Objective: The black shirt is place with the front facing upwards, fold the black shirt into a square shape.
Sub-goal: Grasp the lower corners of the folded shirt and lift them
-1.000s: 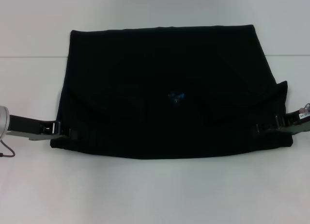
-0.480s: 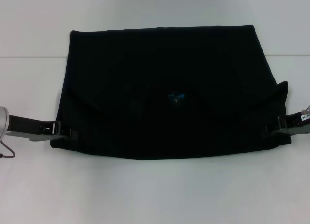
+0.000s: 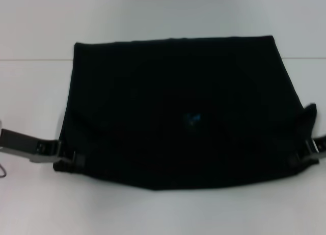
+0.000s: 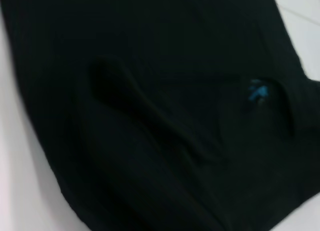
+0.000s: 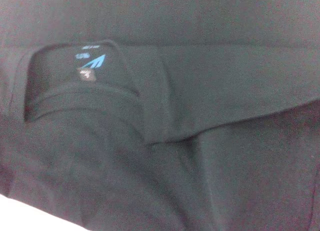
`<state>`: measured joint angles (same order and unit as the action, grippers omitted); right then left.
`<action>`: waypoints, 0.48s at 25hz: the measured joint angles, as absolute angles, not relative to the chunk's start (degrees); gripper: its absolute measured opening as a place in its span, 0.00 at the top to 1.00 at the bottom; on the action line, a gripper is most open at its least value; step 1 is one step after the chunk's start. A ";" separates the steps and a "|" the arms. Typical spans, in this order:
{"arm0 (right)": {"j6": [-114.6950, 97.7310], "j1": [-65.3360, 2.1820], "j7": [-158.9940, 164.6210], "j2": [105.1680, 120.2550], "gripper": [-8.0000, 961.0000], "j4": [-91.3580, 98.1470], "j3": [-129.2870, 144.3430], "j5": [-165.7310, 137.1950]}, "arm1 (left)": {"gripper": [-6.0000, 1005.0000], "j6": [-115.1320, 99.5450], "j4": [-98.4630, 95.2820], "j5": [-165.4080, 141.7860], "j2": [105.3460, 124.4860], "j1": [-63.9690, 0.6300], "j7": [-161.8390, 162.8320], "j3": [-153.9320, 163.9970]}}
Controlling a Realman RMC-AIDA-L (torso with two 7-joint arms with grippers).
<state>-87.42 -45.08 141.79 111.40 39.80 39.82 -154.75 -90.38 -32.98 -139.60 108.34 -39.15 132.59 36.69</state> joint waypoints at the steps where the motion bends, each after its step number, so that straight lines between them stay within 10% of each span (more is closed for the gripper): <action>1: -89.89 -44.61 140.98 111.10 0.86 40.27 40.00 -154.83 | 0.95 -92.95 -32.98 -139.88 107.96 -39.18 132.60 36.70; 12: -107.55 -39.59 128.96 110.93 0.93 40.43 44.41 -155.10 | 0.95 -114.13 -32.67 -146.50 108.16 -39.13 129.30 39.61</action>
